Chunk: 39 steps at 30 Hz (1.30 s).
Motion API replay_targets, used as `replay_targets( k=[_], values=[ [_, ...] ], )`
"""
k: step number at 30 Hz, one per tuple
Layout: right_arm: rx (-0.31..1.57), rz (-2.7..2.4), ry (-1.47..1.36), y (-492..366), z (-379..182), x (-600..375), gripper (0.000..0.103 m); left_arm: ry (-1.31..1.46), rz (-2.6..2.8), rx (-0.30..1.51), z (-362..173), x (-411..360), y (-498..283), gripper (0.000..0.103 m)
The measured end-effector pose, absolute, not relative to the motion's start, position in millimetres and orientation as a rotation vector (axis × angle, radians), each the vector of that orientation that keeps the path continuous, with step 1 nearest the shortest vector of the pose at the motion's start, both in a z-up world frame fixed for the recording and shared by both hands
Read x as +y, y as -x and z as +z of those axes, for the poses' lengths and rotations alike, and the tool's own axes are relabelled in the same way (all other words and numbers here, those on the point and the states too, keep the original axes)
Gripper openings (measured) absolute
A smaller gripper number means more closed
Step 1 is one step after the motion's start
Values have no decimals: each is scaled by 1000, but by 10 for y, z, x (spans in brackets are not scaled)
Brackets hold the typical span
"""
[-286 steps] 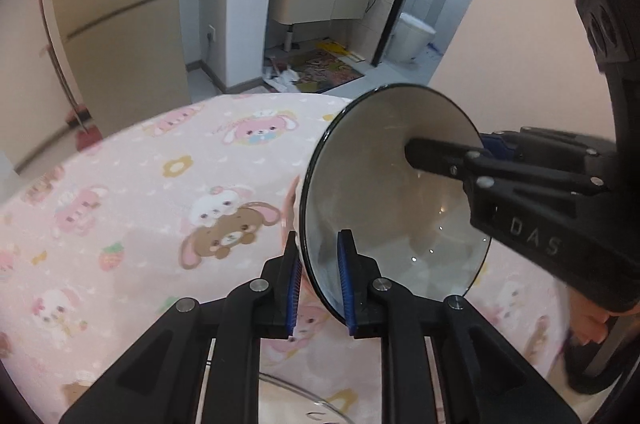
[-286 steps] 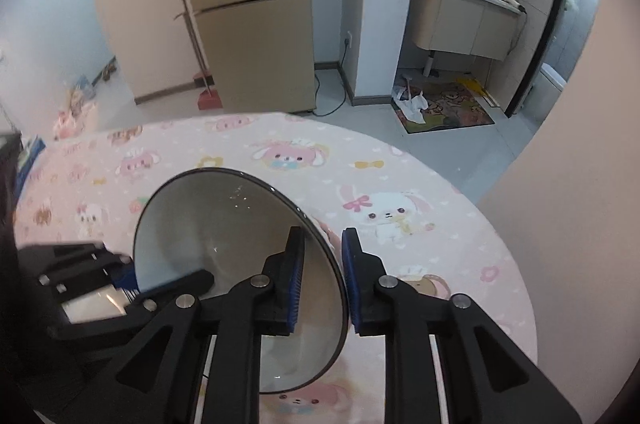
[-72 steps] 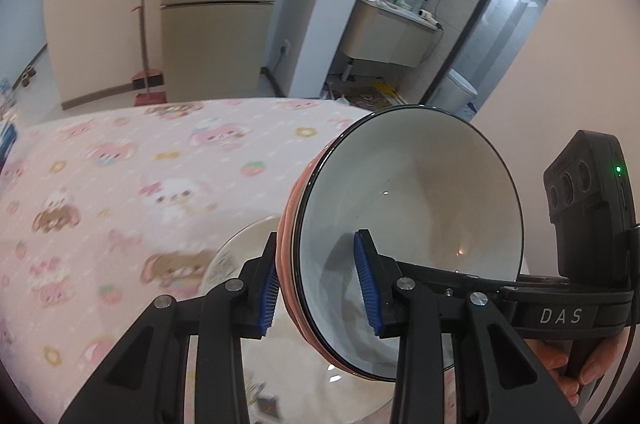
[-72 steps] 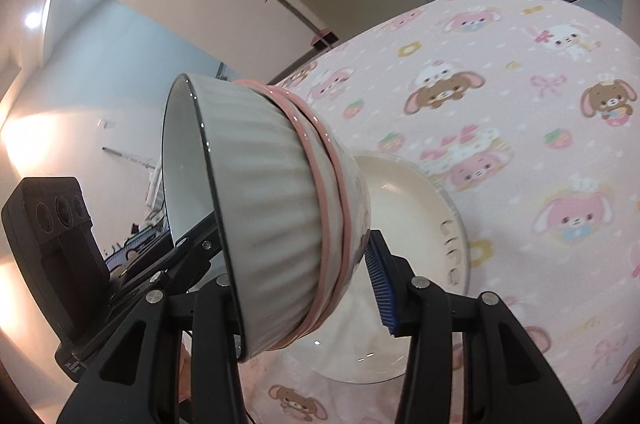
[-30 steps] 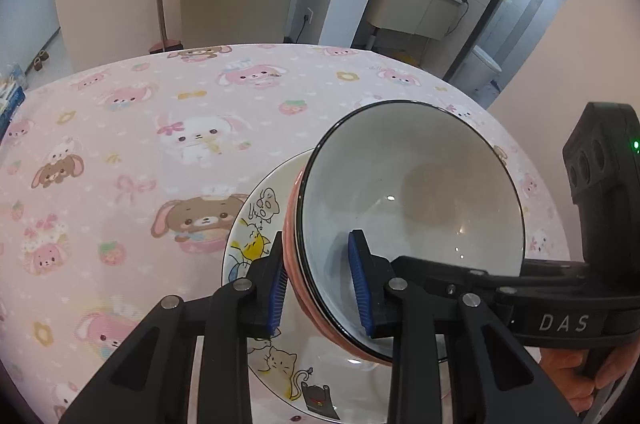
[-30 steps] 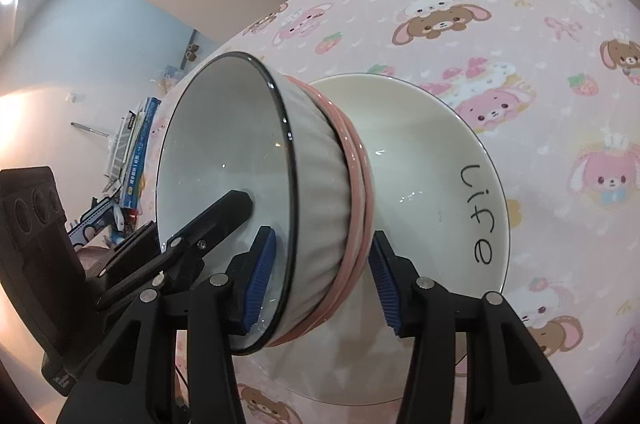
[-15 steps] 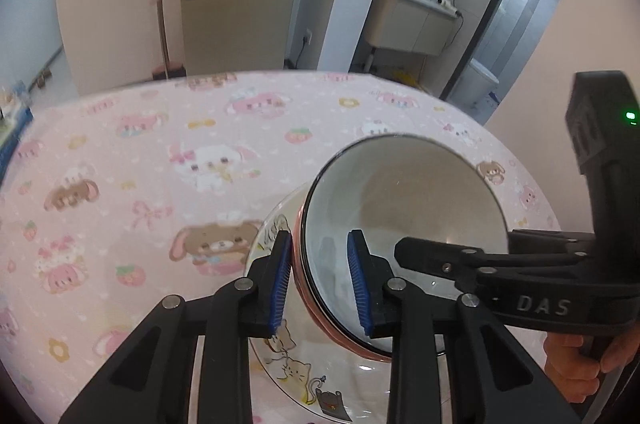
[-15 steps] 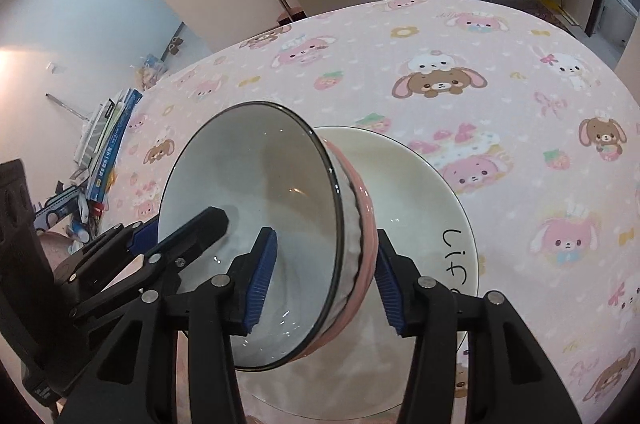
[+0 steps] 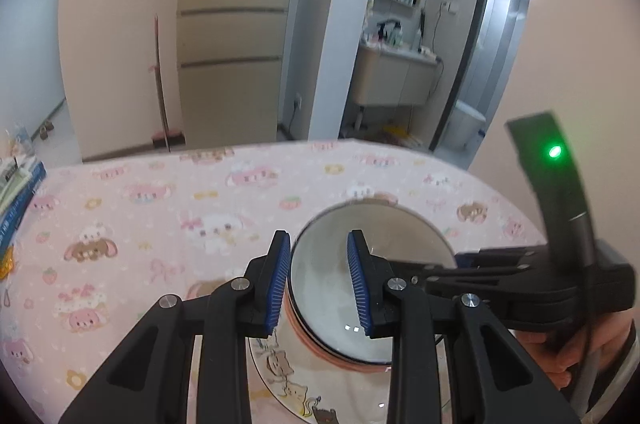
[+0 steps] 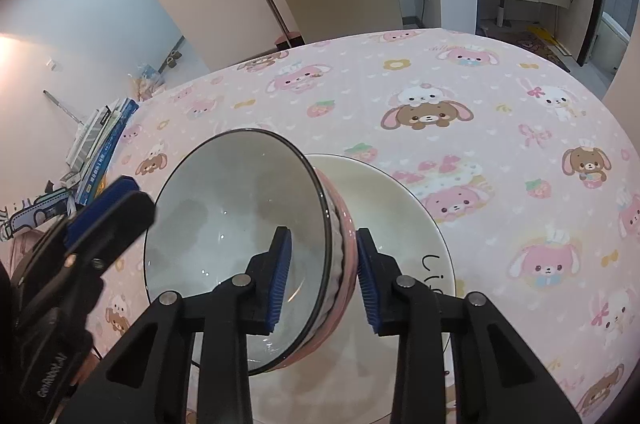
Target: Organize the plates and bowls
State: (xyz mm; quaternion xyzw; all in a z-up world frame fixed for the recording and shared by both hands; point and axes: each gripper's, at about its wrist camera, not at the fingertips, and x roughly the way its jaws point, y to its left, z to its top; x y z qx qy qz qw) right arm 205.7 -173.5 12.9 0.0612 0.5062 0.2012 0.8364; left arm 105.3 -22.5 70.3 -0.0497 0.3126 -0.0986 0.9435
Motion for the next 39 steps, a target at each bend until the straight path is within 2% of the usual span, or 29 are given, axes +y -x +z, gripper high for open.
replay_targets(
  k=[2,3,4,5,9,14,18,22,24,26,28,30,34,39],
  values=[
    [1058,429,-133,-2051,137,-1744,30,92,-186,583,777,-224,-990,34],
    [1046,430,-131,-2038,145,-1751,30,88,-181,559,807,-220,-951,43],
    [1036,432,-126,-2023,152,-1752,30,85,-176,533,833,-212,-915,59],
    [1022,435,-124,-2002,163,-1758,30,81,-166,499,862,-205,-856,66],
    [942,452,-134,-1899,247,-1829,30,29,-161,400,943,-209,-630,68],
    [819,530,-148,-1682,507,-1977,30,76,-189,319,1090,-97,-343,82],
    [581,476,-2,-1287,831,-1989,48,72,-151,226,1253,-5,-109,87],
    [433,511,40,-930,1044,-2001,66,55,-115,165,1372,33,85,103],
    [374,508,51,-788,1108,-2012,67,36,-89,119,1400,37,208,103],
    [317,498,37,-653,1180,-2049,74,-1,-78,86,1444,23,312,103],
    [258,502,-5,-547,1262,-2124,92,-15,-72,69,1505,18,383,103],
    [198,486,-69,-460,1339,-2227,103,-4,-79,54,1529,39,468,103],
    [147,435,-120,-410,1338,-2314,103,37,-80,23,1476,100,590,103],
    [141,398,-61,-465,1036,-2214,103,33,-38,57,1162,132,558,103]
  ],
)
